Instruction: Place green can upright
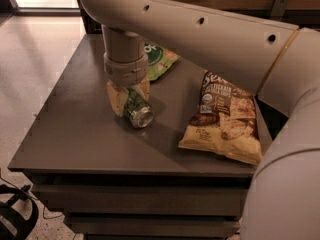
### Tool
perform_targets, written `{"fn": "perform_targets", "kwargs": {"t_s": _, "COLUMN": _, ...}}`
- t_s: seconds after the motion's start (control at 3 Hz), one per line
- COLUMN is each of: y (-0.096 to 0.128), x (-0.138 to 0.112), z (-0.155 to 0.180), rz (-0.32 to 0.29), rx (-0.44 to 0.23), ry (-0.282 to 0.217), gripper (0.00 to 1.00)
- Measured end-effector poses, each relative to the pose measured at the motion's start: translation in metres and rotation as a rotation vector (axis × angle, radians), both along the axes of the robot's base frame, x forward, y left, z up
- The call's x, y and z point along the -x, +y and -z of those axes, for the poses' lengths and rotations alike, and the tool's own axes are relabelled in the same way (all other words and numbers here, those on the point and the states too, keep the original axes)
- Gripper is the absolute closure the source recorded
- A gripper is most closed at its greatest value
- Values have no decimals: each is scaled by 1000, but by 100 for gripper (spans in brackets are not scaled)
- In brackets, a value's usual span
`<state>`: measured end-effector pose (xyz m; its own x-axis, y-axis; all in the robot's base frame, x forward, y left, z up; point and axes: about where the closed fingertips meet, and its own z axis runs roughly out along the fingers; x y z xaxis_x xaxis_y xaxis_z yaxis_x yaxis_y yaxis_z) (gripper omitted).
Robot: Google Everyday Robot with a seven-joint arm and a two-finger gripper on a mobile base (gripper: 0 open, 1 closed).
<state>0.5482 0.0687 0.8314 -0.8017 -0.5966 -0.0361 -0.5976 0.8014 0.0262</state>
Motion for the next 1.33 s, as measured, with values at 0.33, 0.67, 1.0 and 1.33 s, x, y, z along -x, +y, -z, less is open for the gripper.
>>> {"fn": "perform_targets", "kwargs": {"t_s": 0.33, "y": 1, "x": -1, "z": 0, "rz": 0, "rx": -5, "ry": -5, "gripper": 87}}
{"fn": "perform_targets", "kwargs": {"t_s": 0.67, "y": 2, "x": -2, "z": 0, "rz": 0, "rx": -9, "ry": -10, "gripper": 100}}
{"fn": "perform_targets", "kwargs": {"t_s": 1.0, "y": 3, "x": -2, "z": 0, "rz": -2, "rx": -11, "ry": -12, "gripper": 100}}
{"fn": "perform_targets", "kwargs": {"t_s": 1.33, "y": 0, "x": -5, "z": -9, "rz": -31, "rx": -37, "ry": -41, "gripper": 100}}
